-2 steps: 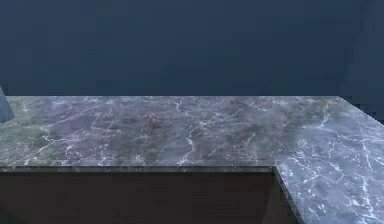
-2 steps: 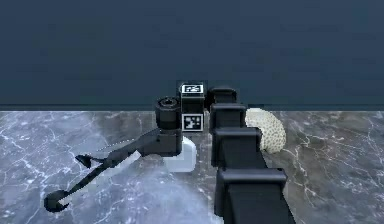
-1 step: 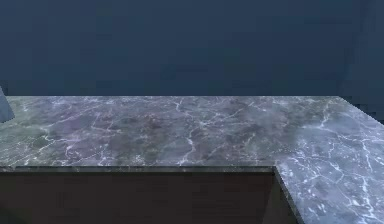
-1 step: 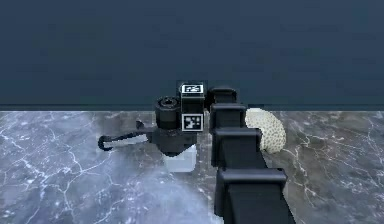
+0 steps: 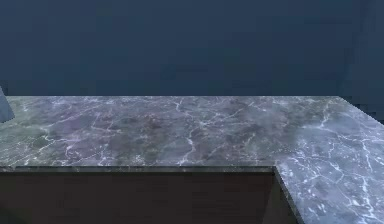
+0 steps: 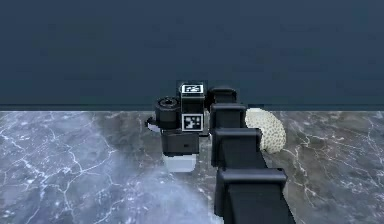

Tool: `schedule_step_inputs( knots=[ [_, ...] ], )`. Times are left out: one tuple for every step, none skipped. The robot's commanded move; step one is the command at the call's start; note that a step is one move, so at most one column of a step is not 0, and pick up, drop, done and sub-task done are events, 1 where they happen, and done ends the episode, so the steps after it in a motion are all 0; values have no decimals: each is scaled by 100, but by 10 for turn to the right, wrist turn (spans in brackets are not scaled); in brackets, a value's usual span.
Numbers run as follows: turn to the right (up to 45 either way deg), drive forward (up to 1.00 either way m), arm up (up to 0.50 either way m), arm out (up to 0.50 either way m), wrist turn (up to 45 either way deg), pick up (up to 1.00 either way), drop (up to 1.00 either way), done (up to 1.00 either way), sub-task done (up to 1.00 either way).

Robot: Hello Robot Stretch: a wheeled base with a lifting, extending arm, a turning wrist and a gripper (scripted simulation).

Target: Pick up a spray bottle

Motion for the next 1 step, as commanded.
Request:
schedule_step_inputs(
  knots=[
    [0,0,0,0,0,100,0,0,0]
  ],
)
